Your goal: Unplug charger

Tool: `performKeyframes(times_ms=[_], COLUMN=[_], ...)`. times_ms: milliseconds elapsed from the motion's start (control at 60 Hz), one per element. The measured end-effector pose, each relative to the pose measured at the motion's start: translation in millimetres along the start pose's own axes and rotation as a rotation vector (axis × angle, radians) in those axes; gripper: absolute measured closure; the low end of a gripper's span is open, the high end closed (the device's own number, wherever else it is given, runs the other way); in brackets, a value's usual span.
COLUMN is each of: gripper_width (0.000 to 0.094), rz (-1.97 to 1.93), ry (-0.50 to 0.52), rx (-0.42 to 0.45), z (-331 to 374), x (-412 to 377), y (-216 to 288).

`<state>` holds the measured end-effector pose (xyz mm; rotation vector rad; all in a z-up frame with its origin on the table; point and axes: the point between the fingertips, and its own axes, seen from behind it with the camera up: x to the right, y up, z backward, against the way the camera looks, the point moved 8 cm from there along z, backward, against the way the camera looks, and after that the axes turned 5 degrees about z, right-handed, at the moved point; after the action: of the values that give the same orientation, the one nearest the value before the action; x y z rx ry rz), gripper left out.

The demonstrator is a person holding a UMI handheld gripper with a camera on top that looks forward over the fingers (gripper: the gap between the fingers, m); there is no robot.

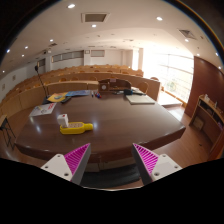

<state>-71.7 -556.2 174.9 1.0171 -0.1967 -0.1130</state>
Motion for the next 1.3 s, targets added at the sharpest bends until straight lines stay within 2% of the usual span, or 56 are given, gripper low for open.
performKeyframes(times_ms=[133, 267, 517, 617, 750, 1000, 1300], gripper_width=[0.0087, 0.0086, 0.0111, 0.0203, 0.0551, 0.0693, 0.0704], rz=[0.006, 0.014, 0.047, 0.046, 0.056, 0.036, -0.031], ry=[0.082, 0.134, 0.114, 0.108, 0.119, 0.126, 0.199], rx=[0.003, 0.035, 0.08, 0.091, 0.114, 0.107, 0.064], z=[-41.7, -88.4, -184.1, -212.1, -234.5, -233.0, -223.5], x=[-93.6, -168.4, -213.7, -233.7, -240.5, -238.2, -230.6], y=[-11.2, 7.7, 54.4, 61.9, 64.3, 68.0, 69.0])
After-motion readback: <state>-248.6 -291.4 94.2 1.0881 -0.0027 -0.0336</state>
